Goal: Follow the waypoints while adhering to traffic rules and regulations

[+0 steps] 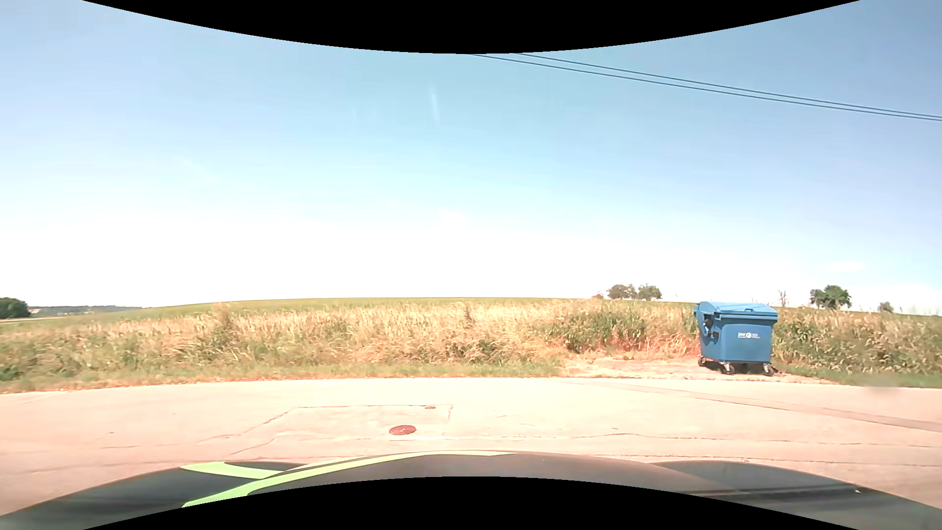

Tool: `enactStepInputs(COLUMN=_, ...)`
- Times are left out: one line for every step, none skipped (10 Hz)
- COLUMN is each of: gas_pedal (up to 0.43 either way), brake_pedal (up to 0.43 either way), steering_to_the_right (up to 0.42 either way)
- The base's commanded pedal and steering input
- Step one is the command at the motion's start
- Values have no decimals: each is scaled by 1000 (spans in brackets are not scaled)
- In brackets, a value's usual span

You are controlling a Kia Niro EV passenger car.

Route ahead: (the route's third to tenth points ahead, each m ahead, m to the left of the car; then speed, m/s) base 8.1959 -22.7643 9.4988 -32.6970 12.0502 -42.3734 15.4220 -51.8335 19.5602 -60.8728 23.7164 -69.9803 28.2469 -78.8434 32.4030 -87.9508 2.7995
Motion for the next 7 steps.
enactStepInputs(gas_pedal=0, brake_pedal=79, steering_to_the_right=393)
enactStepInputs(gas_pedal=0, brake_pedal=79, steering_to_the_right=396)
enactStepInputs(gas_pedal=0, brake_pedal=98, steering_to_the_right=395)
enactStepInputs(gas_pedal=0, brake_pedal=110, steering_to_the_right=395)
enactStepInputs(gas_pedal=0, brake_pedal=122, steering_to_the_right=396)
enactStepInputs(gas_pedal=0, brake_pedal=128, steering_to_the_right=397)
enactStepInputs(gas_pedal=0, brake_pedal=134, steering_to_the_right=397)
